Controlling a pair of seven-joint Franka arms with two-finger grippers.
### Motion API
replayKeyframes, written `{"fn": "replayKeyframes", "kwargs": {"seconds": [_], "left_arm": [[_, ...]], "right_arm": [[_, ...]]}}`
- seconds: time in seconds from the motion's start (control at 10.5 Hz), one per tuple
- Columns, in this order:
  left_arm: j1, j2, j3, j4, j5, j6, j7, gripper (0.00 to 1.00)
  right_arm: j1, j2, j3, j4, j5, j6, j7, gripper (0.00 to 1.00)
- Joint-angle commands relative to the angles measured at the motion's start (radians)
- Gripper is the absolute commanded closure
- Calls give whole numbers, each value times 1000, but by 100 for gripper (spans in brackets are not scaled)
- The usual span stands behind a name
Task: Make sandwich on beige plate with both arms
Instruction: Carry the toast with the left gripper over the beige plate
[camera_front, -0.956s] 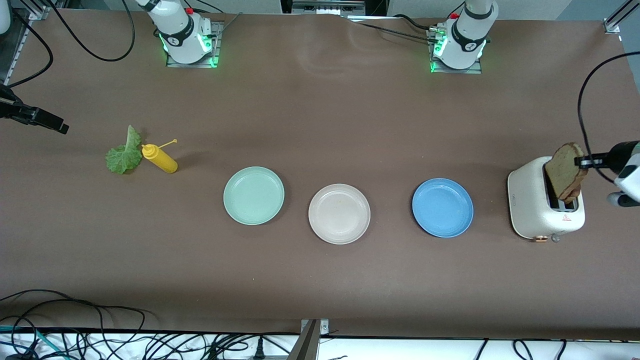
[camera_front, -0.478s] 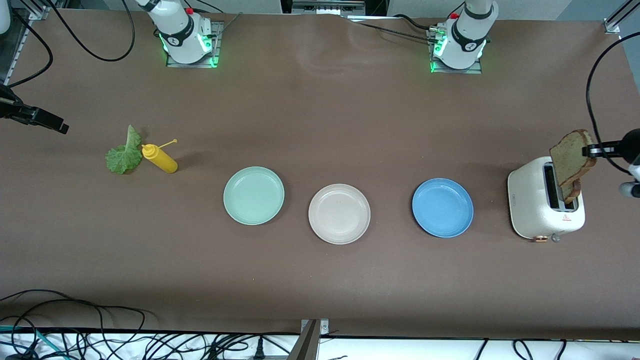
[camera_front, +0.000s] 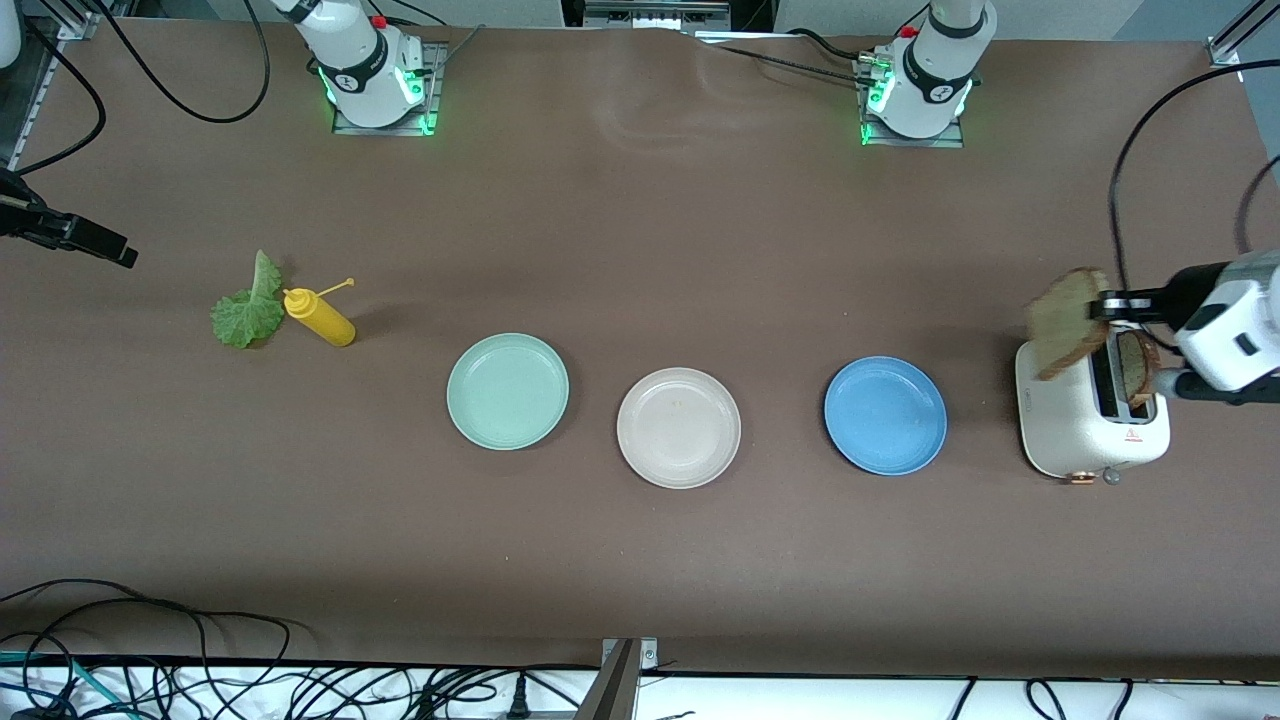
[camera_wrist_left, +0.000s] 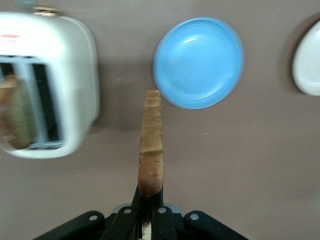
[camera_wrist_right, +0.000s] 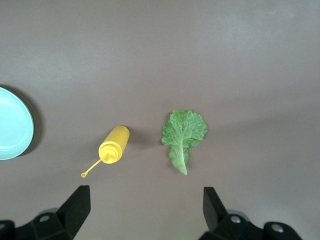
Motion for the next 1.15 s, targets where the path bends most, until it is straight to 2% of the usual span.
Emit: {"fn": "replayKeyframes", "kwargs": {"seconds": [0.0, 0.19, 0.29, 0.57, 0.86, 1.05], "left_arm": [[-114, 2, 4, -61, -100, 115, -130, 100], [-173, 37, 4, -112, -289, 252, -249, 100], [-205, 61, 4, -142, -376, 334, -249, 100], [-301, 164, 8, -136, -567, 452, -243, 100], [-406, 241, 10, -117, -720, 572, -237, 100], [-464, 299, 10, -90, -728, 664, -222, 100]], "right_arm": [[-3, 5, -4, 18, 16, -16, -20, 0], [-3, 7, -4, 18, 16, -16, -21, 0], [-3, 7, -4, 18, 16, -16, -21, 0], [-3, 10, -10, 18, 16, -16, -24, 0], [-3, 10, -10, 20, 16, -16, -24, 0], [-3, 10, -10, 20, 16, -16, -24, 0]]}}
